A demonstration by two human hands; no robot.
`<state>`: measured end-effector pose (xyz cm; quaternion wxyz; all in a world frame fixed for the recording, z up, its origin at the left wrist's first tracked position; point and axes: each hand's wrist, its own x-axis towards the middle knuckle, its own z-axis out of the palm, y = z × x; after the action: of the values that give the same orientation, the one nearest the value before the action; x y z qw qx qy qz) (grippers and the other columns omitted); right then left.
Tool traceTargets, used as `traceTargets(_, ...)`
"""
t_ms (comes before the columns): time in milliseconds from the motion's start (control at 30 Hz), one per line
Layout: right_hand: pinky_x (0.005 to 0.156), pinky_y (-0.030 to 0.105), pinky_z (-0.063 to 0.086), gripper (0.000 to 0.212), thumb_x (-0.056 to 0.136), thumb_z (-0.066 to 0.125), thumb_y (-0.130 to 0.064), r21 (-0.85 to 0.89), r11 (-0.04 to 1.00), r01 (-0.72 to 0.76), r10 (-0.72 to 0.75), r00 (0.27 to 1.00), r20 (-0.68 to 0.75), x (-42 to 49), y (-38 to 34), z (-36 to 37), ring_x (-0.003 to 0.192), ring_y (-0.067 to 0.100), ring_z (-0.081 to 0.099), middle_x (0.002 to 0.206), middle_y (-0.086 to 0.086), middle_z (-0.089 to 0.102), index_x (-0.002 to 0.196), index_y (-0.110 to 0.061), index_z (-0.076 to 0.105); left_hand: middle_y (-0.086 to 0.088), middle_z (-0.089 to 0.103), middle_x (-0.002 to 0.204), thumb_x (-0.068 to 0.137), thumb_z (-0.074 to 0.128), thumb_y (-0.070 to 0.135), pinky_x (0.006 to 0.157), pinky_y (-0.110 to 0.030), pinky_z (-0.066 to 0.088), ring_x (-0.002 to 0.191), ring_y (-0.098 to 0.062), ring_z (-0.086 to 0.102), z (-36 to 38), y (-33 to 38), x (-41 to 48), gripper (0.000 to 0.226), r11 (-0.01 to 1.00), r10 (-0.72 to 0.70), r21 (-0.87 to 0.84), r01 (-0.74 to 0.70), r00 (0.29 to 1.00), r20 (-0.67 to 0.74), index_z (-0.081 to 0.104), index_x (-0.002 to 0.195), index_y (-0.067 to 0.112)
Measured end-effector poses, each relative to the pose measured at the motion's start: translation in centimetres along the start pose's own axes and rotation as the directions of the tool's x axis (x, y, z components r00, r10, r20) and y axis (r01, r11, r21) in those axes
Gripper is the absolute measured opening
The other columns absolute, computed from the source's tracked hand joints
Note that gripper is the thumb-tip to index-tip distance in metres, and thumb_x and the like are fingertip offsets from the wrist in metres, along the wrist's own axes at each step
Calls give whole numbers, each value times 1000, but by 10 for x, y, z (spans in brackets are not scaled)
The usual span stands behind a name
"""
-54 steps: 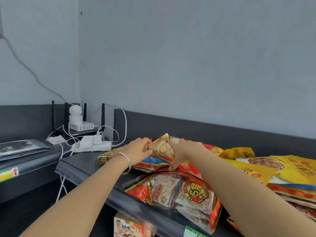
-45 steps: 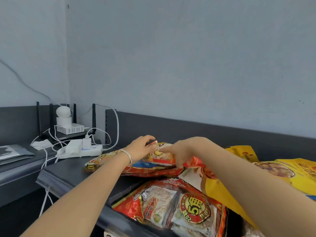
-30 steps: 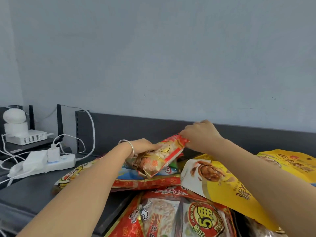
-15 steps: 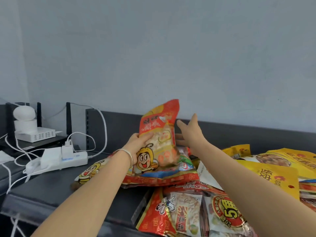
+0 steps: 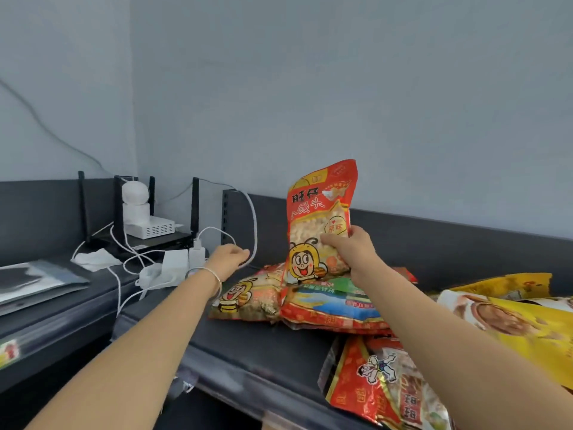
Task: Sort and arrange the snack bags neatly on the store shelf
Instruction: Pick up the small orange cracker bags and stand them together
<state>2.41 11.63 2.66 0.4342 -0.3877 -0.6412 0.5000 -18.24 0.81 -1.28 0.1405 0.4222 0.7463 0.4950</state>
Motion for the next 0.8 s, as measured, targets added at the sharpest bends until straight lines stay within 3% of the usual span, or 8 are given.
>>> traceTargets(67,87,48,55,37,78,75,-24,-59,998,-7,4,999,-37,3,8,7,95,29,65,106,8,66,107,-16,53,-8,54,83,96,49,27,78,-28,35,85,-21,48,-4,-28,0,27,984,-121,136,112,991,62,57,79,8)
traceTargets(167,86,47,55,34,79,73,-26,-90,996,-30,23,997,-72,6,17,13,94,27,65,105,8,65,105,-16,53,-15,61,114,95,48,39,87,-28,41,103,-26,56,3,-45,1,47,948,-237,242,206,966,107,57,116,-2)
traceTargets(300,86,46,55,34,81,72,-26,-100,994,-43,35,996,-84,8,20,10,92,26,65,104,8,65,107,-15,53,-17,53,132,89,59,40,101,-31,40,121,-28,51,11,-38,5,65,960,-281,59,275,944,172,40,137,1)
traceTargets(467,76,36,53,35,84,70,-26,-151,988,-39,29,997,-68,6,28,-2,90,21,64,104,6,66,112,-13,54,-17,67,111,82,69,39,98,-41,48,107,-30,62,10,-35,12,56,894,-330,-174,412,870,366,56,125,6)
traceTargets(567,71,32,48,36,85,69,-25,-131,990,-43,35,997,-65,3,33,-8,92,21,62,105,6,65,115,-12,54,-18,68,109,78,71,39,98,-44,47,106,-31,63,11,-37,18,56,890,-308,-187,416,850,427,58,122,7)
traceTargets(667,73,36,50,36,85,68,-28,-122,990,-67,60,996,-63,0,39,-8,94,23,62,105,6,66,116,-14,55,-12,69,105,70,76,46,94,-40,50,101,-25,64,15,-39,20,66,932,-302,-56,357,853,426,58,121,9)
traceTargets(800,82,41,55,36,84,69,-27,-89,994,-63,56,995,-84,-7,37,-9,95,25,64,106,6,66,115,-14,55,-8,61,123,69,76,49,98,-35,44,110,-21,56,15,-31,15,76,965,-251,29,261,882,398,50,130,12)
